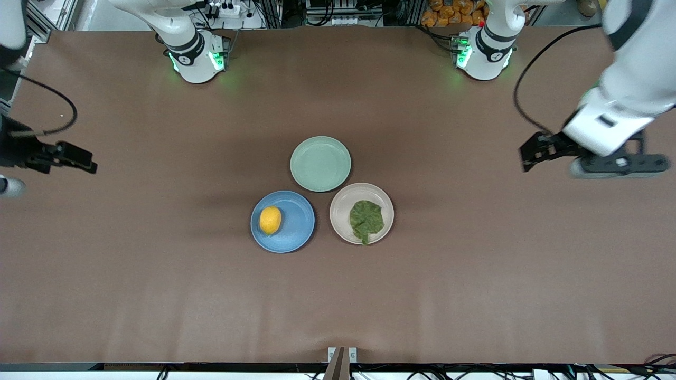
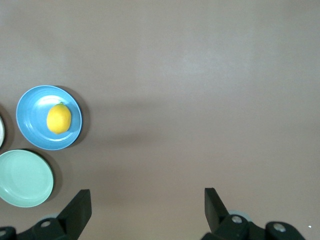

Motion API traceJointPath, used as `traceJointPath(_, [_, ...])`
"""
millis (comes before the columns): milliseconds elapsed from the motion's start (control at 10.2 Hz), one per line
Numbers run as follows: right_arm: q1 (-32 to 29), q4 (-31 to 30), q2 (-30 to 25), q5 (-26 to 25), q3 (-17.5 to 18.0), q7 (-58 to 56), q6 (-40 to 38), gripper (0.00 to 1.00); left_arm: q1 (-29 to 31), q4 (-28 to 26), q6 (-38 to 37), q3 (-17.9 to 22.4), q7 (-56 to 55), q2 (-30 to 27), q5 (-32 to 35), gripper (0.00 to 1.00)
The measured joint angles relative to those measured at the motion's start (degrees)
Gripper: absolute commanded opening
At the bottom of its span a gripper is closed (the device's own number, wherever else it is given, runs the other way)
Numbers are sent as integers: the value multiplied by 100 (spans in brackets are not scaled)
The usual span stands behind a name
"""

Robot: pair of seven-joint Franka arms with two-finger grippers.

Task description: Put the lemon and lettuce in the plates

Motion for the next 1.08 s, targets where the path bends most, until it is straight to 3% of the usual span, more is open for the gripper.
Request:
traceJointPath(392, [23, -607, -429, 0, 36, -2, -154, 100, 139, -55, -422, -4, 20, -386, -7, 100])
traceJointPath(1078, [101, -681, -464, 2, 90, 80, -230, 100, 273, -72, -451, -3, 20, -443, -7, 100])
